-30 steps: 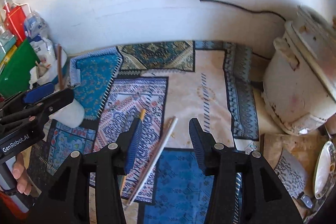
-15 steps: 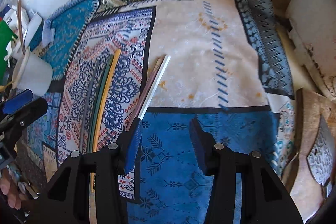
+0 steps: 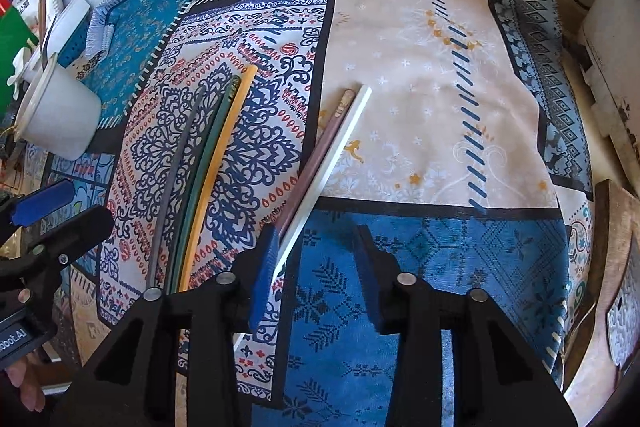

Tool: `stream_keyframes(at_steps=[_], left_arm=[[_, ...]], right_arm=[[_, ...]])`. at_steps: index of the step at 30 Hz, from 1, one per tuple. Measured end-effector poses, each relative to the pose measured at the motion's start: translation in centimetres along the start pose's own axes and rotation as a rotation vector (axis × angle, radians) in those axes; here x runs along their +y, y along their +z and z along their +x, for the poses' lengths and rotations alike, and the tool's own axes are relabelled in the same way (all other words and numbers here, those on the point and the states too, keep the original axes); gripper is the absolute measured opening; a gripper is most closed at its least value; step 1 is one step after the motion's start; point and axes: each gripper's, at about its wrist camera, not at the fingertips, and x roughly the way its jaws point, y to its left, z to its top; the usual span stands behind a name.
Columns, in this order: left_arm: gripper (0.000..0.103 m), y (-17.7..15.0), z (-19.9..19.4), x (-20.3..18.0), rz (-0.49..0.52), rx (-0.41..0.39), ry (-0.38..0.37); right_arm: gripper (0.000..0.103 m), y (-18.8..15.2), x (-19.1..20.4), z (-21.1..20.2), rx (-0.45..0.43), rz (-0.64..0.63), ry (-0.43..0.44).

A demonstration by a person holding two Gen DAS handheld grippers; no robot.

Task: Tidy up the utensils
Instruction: 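Grasp a white chopstick with the right tool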

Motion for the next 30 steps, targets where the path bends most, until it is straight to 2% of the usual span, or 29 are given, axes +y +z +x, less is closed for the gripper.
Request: stream_keyframes(at_steps=[6, 8, 9, 18, 24, 30], left_arm=[[0.058, 0.0, 0.0, -0.2, 0.015, 0.001, -0.012], [0.058, 0.0, -0.1, -0.2, 0.025, -0.002, -0.011], [0.058, -0.1, -0.1, -0.1, 0.027, -0.003, -0.012], [0.055, 0.1, 0.1, 0.2, 0.034, 0.009, -0.028], [0.044, 0.3, 0.5, -0.6, 0.064, 0.030, -0.071], [0.043, 1.4, 1.6, -2.5, 0.093, 0.067, -0.147]], right_arm=[[0.021, 0.2, -0.6, 0.1, 0.025, 0.035, 0.021], [0.016, 0.2, -0.8, 0.2, 0.030, 0.048, 0.019], [0.008, 0.4, -0.9, 0.2, 0.027, 0.047, -0.006], [0.009, 2.4, 0.4, 1.0, -0.007, 0.033, -0.030], [0.007, 3.3, -0.3, 1.2, 0.012, 0.090, 0.064], [0.006, 2.9, -1.3, 0.4, 0.001, 0.114, 0.085]])
